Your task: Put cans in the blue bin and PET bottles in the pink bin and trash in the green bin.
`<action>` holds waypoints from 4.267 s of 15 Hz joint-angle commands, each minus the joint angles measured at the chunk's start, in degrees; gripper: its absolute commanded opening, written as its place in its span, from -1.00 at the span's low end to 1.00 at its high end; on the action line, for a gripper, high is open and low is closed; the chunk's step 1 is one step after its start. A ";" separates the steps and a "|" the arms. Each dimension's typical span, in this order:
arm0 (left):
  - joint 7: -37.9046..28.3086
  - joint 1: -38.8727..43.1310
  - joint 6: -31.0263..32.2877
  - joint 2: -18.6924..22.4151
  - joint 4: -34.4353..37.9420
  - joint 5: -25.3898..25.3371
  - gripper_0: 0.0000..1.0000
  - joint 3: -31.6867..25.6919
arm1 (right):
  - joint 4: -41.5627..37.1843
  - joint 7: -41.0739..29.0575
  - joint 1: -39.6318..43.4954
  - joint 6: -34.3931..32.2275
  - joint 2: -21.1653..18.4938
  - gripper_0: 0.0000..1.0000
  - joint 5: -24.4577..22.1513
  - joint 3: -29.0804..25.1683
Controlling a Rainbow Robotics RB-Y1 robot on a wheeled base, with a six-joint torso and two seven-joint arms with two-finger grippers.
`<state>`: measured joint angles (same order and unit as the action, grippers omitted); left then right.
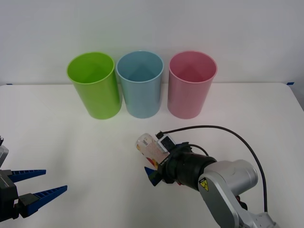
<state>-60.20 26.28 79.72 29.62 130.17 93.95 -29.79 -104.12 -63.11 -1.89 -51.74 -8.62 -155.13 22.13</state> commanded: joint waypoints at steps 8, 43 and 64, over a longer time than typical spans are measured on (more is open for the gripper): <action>0.00 0.00 0.00 0.00 0.00 0.00 1.00 0.00 | 0.67 -0.17 -0.48 0.32 -0.08 -0.72 0.01 0.28; 0.00 0.00 0.00 0.00 0.00 0.00 1.00 0.00 | -9.26 8.09 -3.38 13.86 -7.55 -1.00 36.92 -2.10; 0.00 0.00 0.00 0.00 0.00 0.00 1.00 0.00 | -24.38 8.00 -6.89 13.86 -9.31 -1.00 43.25 -15.89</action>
<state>-60.20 26.28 79.72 29.62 130.17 93.96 -29.79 -129.07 -54.80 -7.84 -37.87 -18.43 -110.86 6.70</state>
